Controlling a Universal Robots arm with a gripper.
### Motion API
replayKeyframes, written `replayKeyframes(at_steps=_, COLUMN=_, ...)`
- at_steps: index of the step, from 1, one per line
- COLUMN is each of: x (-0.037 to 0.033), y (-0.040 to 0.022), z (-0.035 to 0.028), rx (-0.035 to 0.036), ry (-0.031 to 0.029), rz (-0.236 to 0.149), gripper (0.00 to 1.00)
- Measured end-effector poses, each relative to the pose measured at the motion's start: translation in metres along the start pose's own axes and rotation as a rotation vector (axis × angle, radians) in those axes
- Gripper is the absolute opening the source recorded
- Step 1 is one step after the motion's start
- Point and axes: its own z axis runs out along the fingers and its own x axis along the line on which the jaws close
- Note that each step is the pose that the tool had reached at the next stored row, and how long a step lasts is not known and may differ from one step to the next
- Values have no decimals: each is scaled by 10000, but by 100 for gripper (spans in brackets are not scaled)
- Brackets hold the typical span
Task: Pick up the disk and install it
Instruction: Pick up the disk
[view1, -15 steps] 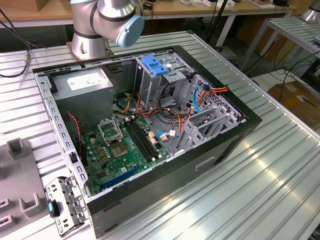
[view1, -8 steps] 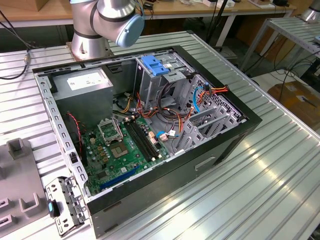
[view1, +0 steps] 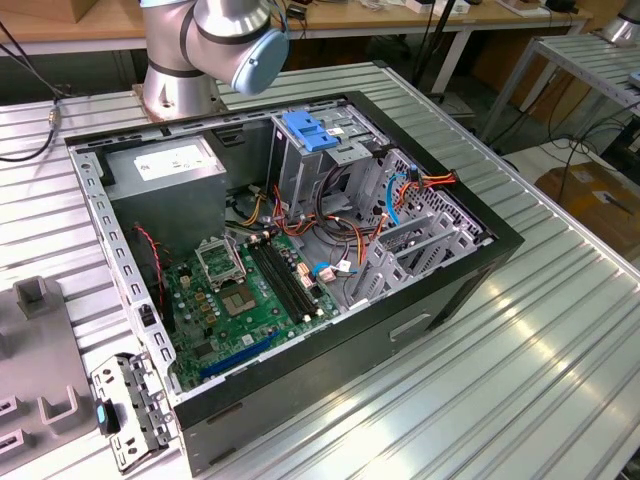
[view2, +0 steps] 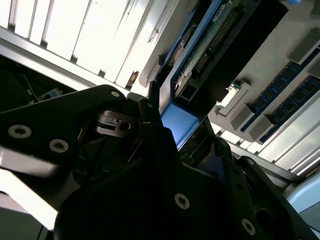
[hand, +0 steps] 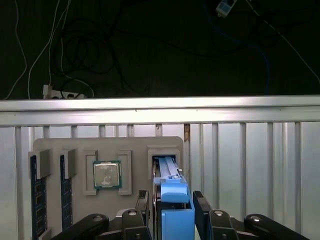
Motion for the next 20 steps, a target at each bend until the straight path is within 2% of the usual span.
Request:
replayKeyframes(at_steps=6, x=-1, y=-8, z=6, rx=-22, ry=-1, rz=1, gripper=48)
replayKeyframes(at_steps=9, x=-1, y=-7, z=34, rx=-73, ry=1, rz=8, gripper=48)
replayKeyframes(at_steps=13, x=0, y=-1, z=37, rx=-75, ry=1, rz=8, gripper=48)
replayKeyframes(at_steps=14, x=-1, y=-1, z=37, rx=-69, ry=1, rz=9, gripper=48)
replayKeyframes(at_steps=16, x=-3, y=0, z=32, rx=11, ry=43, rz=8, gripper=48)
replayKeyframes(at_steps=20, x=-3, y=1, z=17, rx=30, ry=52, rz=8, gripper=48)
